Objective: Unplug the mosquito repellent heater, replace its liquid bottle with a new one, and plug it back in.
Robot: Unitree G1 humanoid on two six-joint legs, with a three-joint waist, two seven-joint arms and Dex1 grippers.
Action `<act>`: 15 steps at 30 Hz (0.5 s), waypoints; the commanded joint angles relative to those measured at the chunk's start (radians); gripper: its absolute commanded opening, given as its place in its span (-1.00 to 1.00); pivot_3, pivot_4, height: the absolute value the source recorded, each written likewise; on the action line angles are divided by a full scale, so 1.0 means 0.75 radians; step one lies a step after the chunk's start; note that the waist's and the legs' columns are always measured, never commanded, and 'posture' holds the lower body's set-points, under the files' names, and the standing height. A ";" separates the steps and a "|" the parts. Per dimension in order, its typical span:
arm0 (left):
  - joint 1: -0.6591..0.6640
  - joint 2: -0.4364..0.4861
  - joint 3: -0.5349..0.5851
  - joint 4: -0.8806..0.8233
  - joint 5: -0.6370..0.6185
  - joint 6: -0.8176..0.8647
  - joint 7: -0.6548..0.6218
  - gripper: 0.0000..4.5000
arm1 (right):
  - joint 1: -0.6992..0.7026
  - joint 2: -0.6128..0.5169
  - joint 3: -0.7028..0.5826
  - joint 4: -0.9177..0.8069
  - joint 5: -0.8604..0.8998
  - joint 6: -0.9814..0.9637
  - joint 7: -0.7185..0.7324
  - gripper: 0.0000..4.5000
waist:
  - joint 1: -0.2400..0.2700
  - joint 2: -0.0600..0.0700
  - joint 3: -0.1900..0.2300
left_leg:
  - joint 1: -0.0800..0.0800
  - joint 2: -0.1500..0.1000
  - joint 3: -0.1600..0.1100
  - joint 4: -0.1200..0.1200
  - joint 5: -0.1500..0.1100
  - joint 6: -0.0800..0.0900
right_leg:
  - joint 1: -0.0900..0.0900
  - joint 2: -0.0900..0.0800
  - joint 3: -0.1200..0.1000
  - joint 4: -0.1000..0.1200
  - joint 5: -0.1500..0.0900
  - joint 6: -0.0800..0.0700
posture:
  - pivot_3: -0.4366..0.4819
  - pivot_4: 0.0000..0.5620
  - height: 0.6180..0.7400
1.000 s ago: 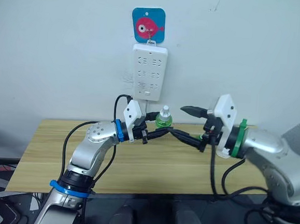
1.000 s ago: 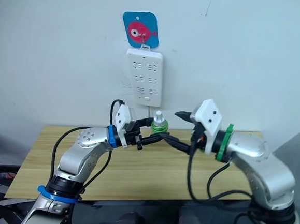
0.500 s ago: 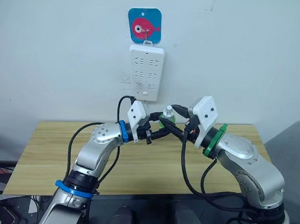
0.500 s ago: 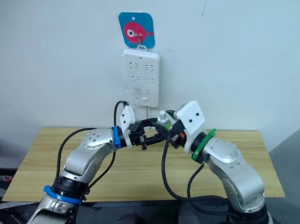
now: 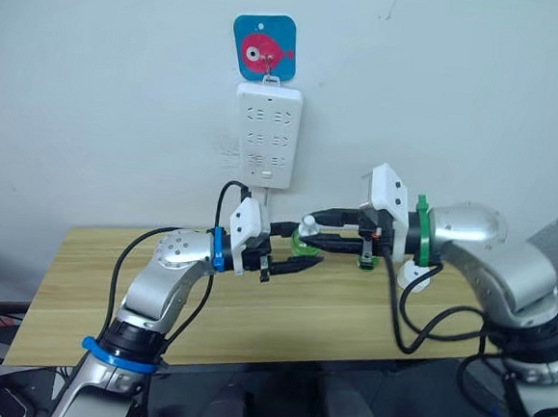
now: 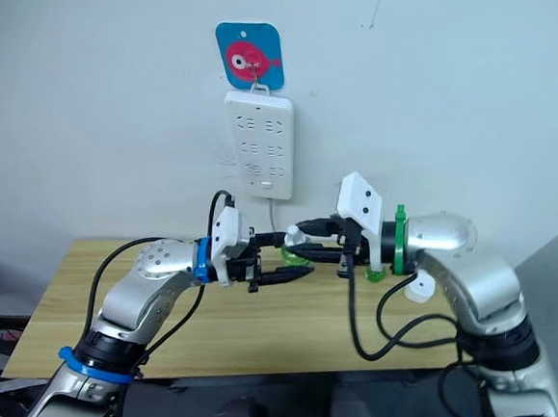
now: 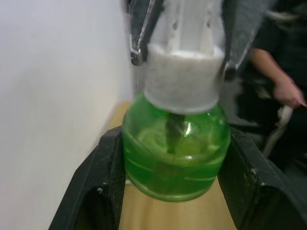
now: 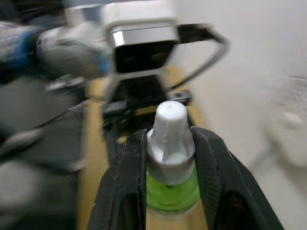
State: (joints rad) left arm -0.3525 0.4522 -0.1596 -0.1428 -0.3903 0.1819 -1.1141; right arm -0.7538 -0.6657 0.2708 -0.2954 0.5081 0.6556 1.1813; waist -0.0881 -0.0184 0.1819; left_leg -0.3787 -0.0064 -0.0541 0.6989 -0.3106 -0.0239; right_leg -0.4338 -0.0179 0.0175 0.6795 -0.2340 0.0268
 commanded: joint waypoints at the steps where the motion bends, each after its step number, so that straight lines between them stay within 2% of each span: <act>1: 0.011 0.034 0.048 -0.058 -0.036 -0.049 -0.031 0.02 | -0.072 -0.059 0.050 0.087 0.017 -0.014 0.229 -0.56 | 0.004 0.000 0.000 | 0.000 0.000 0.000 0.000 0.000 0.000 | 0.000 0.000 0.000 0.000 0.000 0.000 | -0.24 -0.53 0.84; 2: 0.015 0.031 0.048 -0.067 -0.036 -0.048 -0.025 0.02 | -0.077 -0.060 0.049 0.090 0.028 -0.002 0.241 -0.56 | 0.008 0.000 0.000 | 0.000 0.000 -0.001 0.000 0.000 0.000 | 0.000 0.000 0.000 0.000 0.000 0.000 | -0.24 -0.53 0.84; 10: 0.108 -0.026 0.035 -0.113 -0.024 -0.085 0.050 0.02 | -0.009 -0.109 -0.128 0.022 0.000 -0.023 0.098 0.72 | 0.014 0.000 0.000 | -0.001 -0.001 0.000 0.001 0.000 0.000 | -0.001 -0.004 0.001 0.000 0.000 0.000 | -0.33 -0.50 0.84; 13: 0.135 -0.067 0.045 -0.109 -0.012 -0.114 0.109 0.02 | 0.101 -0.196 -0.238 -0.107 0.046 0.040 0.049 0.72 | 0.025 0.000 0.000 | -0.002 -0.001 -0.002 0.001 0.000 0.000 | -0.001 -0.004 0.000 0.000 0.000 0.000 | -0.34 -0.49 0.84; 15: 0.130 -0.107 0.058 -0.080 -0.004 -0.123 0.170 0.01 | 0.213 -0.156 -0.332 -0.248 0.098 0.105 -0.111 0.72 | 0.032 0.000 0.000 | -0.002 -0.001 -0.001 0.001 0.000 0.000 | -0.001 -0.004 0.000 -0.001 0.000 0.000 | -0.36 -0.48 0.84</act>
State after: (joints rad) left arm -0.2421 0.3947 -0.1351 -0.1886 -0.3911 0.1185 -1.0288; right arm -0.6340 -0.8079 0.0960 -0.3666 0.5305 0.6961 1.1902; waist -0.0641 -0.0186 0.1819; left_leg -0.3802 -0.0069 -0.0548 0.6995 -0.3107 -0.0240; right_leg -0.4343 -0.0204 0.0177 0.6791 -0.2340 0.0269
